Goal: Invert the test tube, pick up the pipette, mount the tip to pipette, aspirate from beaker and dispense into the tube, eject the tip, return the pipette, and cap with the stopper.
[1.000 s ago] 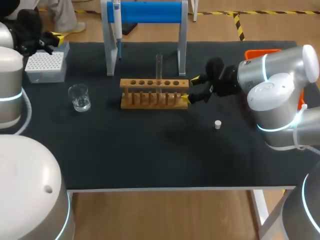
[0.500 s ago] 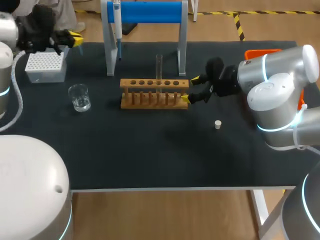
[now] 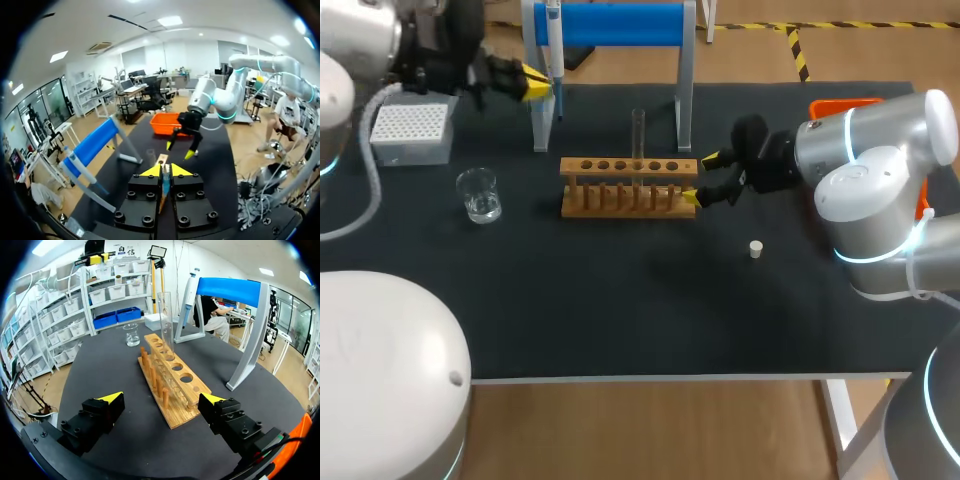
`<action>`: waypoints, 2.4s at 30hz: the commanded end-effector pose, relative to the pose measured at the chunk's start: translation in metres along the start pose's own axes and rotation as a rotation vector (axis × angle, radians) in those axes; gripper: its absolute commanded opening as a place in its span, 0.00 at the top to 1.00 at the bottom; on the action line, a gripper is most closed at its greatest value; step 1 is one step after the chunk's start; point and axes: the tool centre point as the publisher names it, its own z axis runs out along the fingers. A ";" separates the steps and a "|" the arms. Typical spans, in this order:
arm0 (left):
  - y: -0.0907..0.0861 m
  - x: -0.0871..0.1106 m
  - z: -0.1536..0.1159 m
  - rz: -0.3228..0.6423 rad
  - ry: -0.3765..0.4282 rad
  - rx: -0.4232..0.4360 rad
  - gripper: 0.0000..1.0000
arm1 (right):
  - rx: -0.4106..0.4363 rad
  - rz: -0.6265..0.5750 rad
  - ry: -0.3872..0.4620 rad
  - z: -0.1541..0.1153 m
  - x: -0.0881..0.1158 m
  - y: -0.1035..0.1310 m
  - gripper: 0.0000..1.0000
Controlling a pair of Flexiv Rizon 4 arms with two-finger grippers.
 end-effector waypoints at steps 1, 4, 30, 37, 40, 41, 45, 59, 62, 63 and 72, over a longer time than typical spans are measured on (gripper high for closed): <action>-0.009 0.004 0.030 -0.021 0.019 -0.057 1.00 | 0.000 0.000 0.001 -0.001 0.000 0.000 0.00; -0.011 0.010 0.048 -0.040 0.034 -0.087 1.00 | 0.000 0.000 0.001 -0.001 0.000 0.000 0.00; -0.048 0.034 0.092 -0.025 -0.007 -0.133 1.00 | 0.000 0.000 0.001 -0.001 0.000 0.000 0.00; -0.056 0.038 0.103 -0.031 0.010 -0.099 1.00 | 0.000 0.000 0.001 -0.001 0.000 0.000 0.00; -0.059 0.039 0.106 -0.035 0.020 -0.097 1.00 | 0.000 0.000 0.001 -0.001 0.000 0.000 0.00; -0.059 0.040 0.107 -0.036 0.023 -0.097 1.00 | 0.000 0.000 0.001 -0.001 0.000 0.000 0.00; -0.060 0.039 0.109 -0.054 0.036 -0.112 1.00 | 0.000 0.000 0.001 -0.001 0.000 0.000 0.00; -0.058 0.038 0.110 -0.094 0.057 -0.127 1.00 | 0.000 0.000 0.001 -0.001 0.000 0.000 0.00; -0.058 0.038 0.110 -0.094 0.057 -0.127 1.00 | 0.000 0.000 0.001 -0.001 0.000 0.000 0.00; -0.058 0.038 0.110 -0.094 0.057 -0.127 1.00 | 0.000 0.000 0.001 -0.001 0.000 0.000 0.00; -0.058 0.038 0.110 -0.094 0.057 -0.127 1.00 | 0.000 0.000 0.001 -0.001 0.000 0.000 0.00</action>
